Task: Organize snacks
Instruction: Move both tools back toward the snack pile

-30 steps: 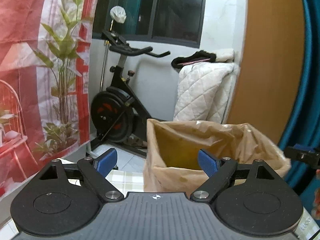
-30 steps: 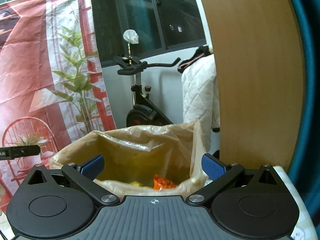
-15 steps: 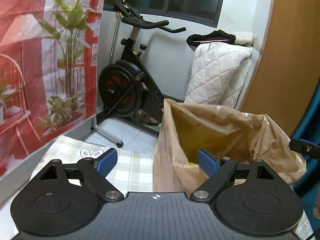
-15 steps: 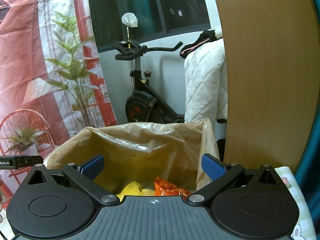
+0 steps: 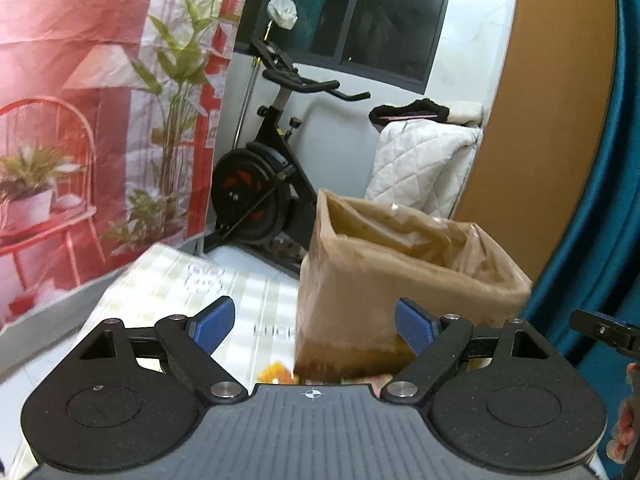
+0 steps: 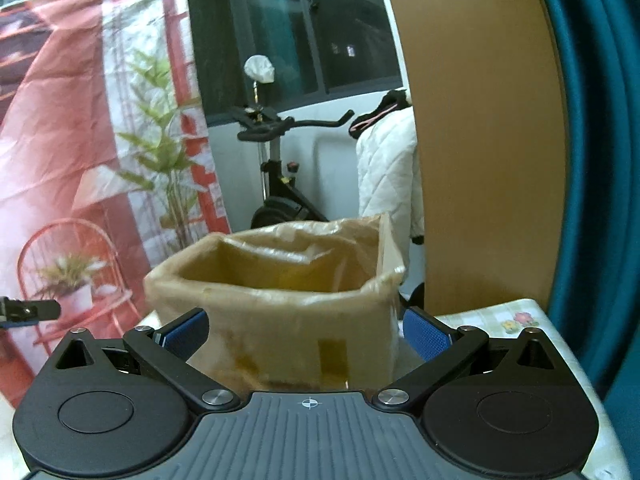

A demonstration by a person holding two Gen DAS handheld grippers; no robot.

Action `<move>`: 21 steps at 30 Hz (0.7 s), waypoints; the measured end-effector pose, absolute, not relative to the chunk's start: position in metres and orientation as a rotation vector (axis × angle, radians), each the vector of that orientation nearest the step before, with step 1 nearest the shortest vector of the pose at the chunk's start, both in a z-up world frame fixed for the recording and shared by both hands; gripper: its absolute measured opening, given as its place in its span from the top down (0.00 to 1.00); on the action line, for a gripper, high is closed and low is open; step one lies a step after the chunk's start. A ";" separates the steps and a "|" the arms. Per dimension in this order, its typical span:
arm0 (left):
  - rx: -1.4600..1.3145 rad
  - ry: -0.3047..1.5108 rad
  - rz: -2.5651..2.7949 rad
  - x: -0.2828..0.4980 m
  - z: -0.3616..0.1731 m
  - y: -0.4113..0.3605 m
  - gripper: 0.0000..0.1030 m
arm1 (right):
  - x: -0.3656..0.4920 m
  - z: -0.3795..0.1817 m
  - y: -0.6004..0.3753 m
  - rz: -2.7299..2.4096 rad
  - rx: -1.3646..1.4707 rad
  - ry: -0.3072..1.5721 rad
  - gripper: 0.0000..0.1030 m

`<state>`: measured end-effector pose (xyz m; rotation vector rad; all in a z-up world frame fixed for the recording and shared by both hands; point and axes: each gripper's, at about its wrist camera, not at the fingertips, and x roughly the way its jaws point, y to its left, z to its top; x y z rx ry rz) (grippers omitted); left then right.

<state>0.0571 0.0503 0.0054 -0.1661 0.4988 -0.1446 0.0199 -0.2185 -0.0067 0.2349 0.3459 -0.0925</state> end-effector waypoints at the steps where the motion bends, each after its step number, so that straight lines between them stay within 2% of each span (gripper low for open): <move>1: -0.175 0.499 -0.144 0.048 0.007 0.053 0.14 | 0.010 -0.004 -0.218 -0.086 0.237 0.345 0.01; 11: -0.193 0.496 -0.127 0.026 0.000 0.055 0.15 | -0.040 0.005 -0.214 -0.112 0.216 0.313 0.01; 14: -0.179 0.520 -0.146 0.028 -0.014 0.049 0.15 | -0.046 -0.007 -0.225 -0.134 0.220 0.345 0.06; 18: -0.195 0.572 -0.166 0.043 -0.040 0.045 0.15 | -0.043 -0.036 -0.244 -0.157 0.248 0.419 0.22; 21: -0.188 0.614 -0.167 0.054 -0.058 0.041 0.20 | -0.037 -0.063 -0.252 -0.174 0.271 0.485 0.22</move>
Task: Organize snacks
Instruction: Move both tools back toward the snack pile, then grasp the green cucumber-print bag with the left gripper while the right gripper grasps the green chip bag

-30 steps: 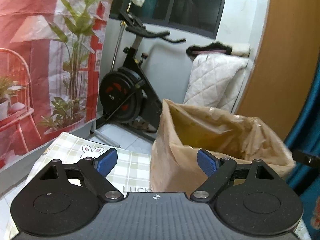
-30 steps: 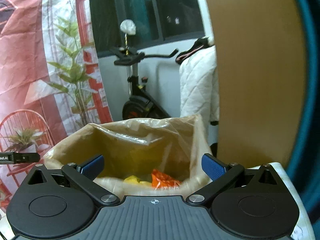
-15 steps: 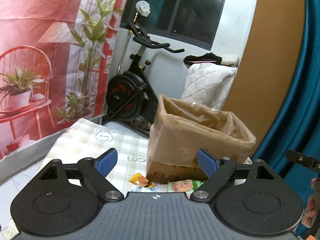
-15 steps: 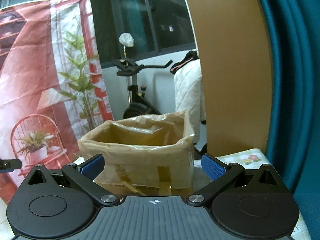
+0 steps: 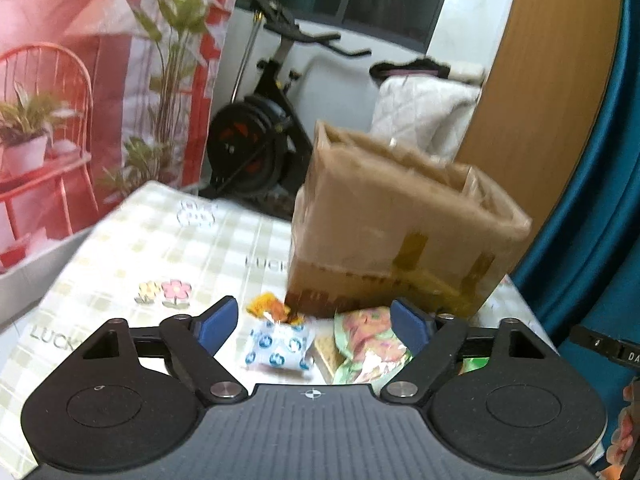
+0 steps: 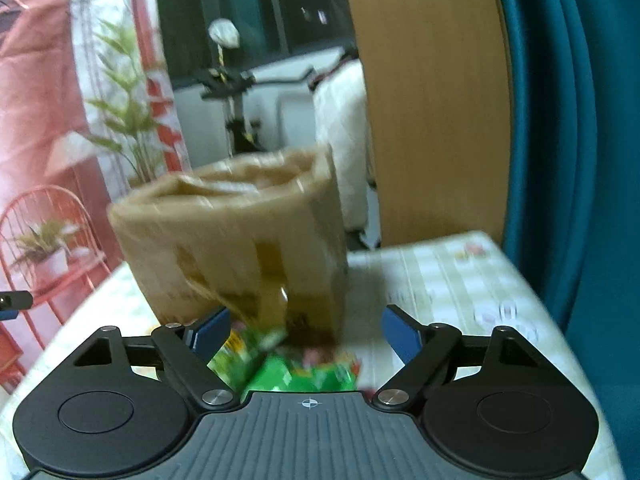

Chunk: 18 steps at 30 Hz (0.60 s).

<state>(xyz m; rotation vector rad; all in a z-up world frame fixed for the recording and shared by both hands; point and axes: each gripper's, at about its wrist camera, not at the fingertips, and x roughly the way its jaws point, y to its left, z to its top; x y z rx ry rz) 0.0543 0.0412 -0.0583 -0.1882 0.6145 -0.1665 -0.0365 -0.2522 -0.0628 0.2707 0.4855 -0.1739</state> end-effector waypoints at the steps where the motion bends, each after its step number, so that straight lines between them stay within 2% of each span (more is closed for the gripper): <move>1: -0.192 0.625 -0.169 0.058 -0.064 0.041 0.20 | -0.034 -0.072 -0.252 -0.175 0.278 0.503 0.22; 7: -0.196 0.681 -0.196 0.071 -0.087 0.046 0.21 | -0.011 -0.101 -0.239 -0.123 0.283 0.579 0.24; 10: -0.202 0.713 -0.226 0.079 -0.098 0.044 0.27 | 0.012 -0.110 -0.225 -0.073 0.285 0.614 0.31; 13: -0.201 0.737 -0.283 0.087 -0.108 0.035 0.29 | 0.035 -0.117 -0.206 -0.013 0.252 0.641 0.37; 18: -0.224 0.800 -0.406 0.100 -0.131 0.020 0.28 | 0.064 -0.126 -0.178 0.067 0.170 0.695 0.40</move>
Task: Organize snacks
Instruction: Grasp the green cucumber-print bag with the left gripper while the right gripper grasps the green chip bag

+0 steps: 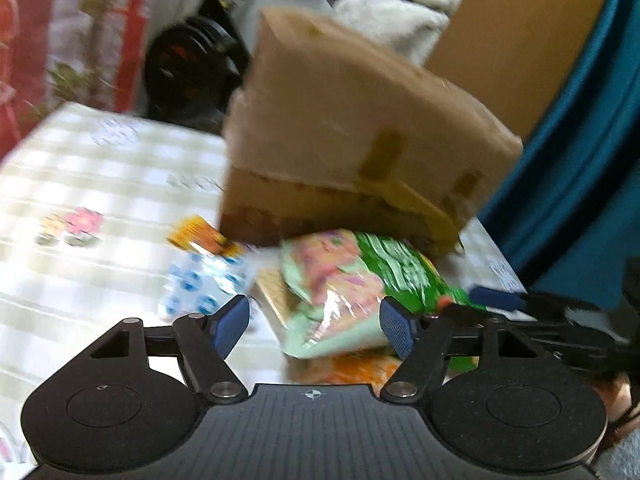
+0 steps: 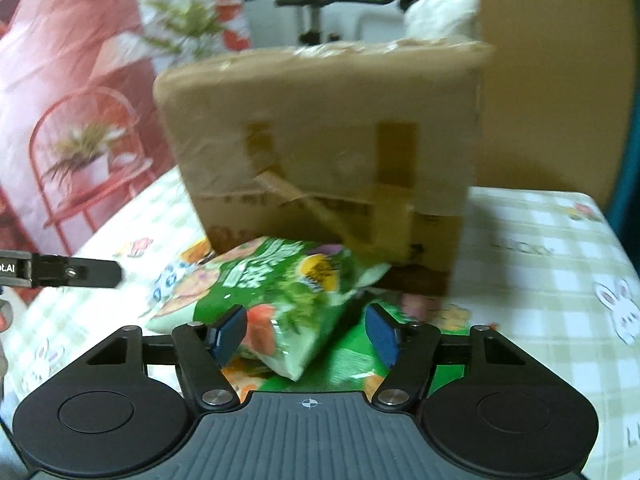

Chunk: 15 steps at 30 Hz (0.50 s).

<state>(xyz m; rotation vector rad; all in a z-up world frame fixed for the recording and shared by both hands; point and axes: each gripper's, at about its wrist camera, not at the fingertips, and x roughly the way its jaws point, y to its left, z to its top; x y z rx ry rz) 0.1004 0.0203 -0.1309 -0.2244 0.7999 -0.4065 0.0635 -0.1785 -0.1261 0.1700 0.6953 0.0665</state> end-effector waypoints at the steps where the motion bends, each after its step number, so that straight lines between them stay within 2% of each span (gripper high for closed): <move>1: -0.220 0.811 -0.422 0.102 -0.136 0.017 0.28 | 0.067 -0.128 -0.176 0.077 0.164 0.706 0.40; 5: -0.218 0.840 -0.494 0.113 -0.153 0.011 0.27 | 0.077 -0.135 -0.173 0.114 0.171 0.735 0.42; 7: -0.206 0.846 -0.514 0.116 -0.157 0.004 0.26 | 0.078 -0.137 -0.173 0.136 0.182 0.741 0.54; 11: -0.177 0.876 -0.522 0.125 -0.169 -0.005 0.26 | 0.077 -0.138 -0.176 0.163 0.199 0.746 0.60; 12: -0.180 0.882 -0.525 0.126 -0.172 -0.005 0.26 | 0.078 -0.137 -0.177 0.162 0.199 0.749 0.64; 15: -0.212 0.891 -0.537 0.133 -0.179 -0.004 0.26 | 0.078 -0.139 -0.178 0.163 0.190 0.756 0.67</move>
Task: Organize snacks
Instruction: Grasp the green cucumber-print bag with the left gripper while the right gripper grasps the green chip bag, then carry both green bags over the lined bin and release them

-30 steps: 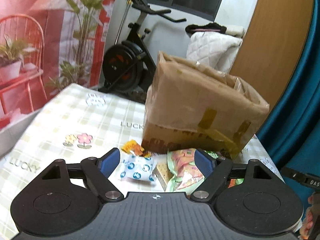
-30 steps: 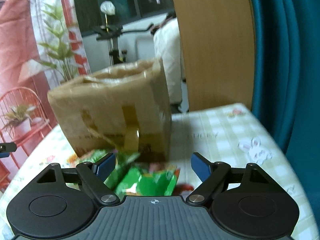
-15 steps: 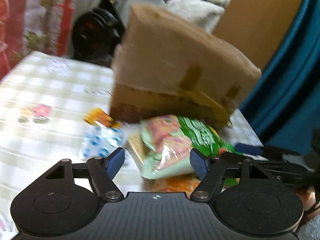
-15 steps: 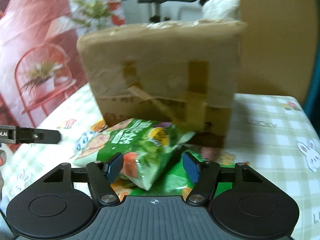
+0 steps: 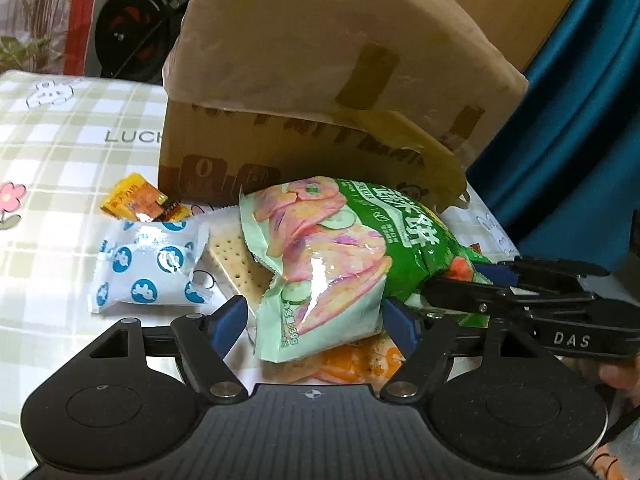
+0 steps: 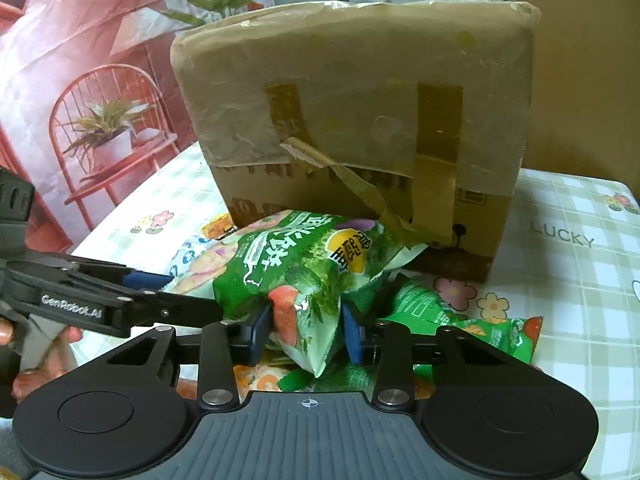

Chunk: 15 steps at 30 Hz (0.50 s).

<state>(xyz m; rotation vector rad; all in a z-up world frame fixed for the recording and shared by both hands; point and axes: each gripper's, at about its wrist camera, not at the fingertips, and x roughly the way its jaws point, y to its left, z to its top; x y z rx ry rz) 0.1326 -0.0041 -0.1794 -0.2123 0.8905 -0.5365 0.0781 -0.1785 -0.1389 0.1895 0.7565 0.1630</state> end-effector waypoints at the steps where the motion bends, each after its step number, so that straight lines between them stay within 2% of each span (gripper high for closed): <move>1: -0.223 0.891 -0.549 0.134 -0.181 -0.004 0.31 | 0.079 -0.139 -0.178 0.163 0.191 0.759 0.68; 2: -0.229 0.894 -0.565 0.135 -0.181 -0.004 0.38 | 0.079 -0.139 -0.179 0.163 0.191 0.761 0.69; 3: -0.222 0.902 -0.570 0.136 -0.181 -0.007 0.53 | 0.079 -0.140 -0.178 0.161 0.189 0.763 0.71; 4: -0.204 0.901 -0.570 0.135 -0.179 -0.008 0.59 | 0.080 -0.140 -0.177 0.159 0.186 0.765 0.73; 6: -0.189 0.883 -0.576 0.131 -0.176 -0.009 0.62 | 0.079 -0.136 -0.173 0.160 0.172 0.761 0.75; 15: -0.168 0.799 -0.547 0.087 -0.141 0.007 0.63 | 0.053 -0.111 -0.156 0.212 0.173 0.708 0.77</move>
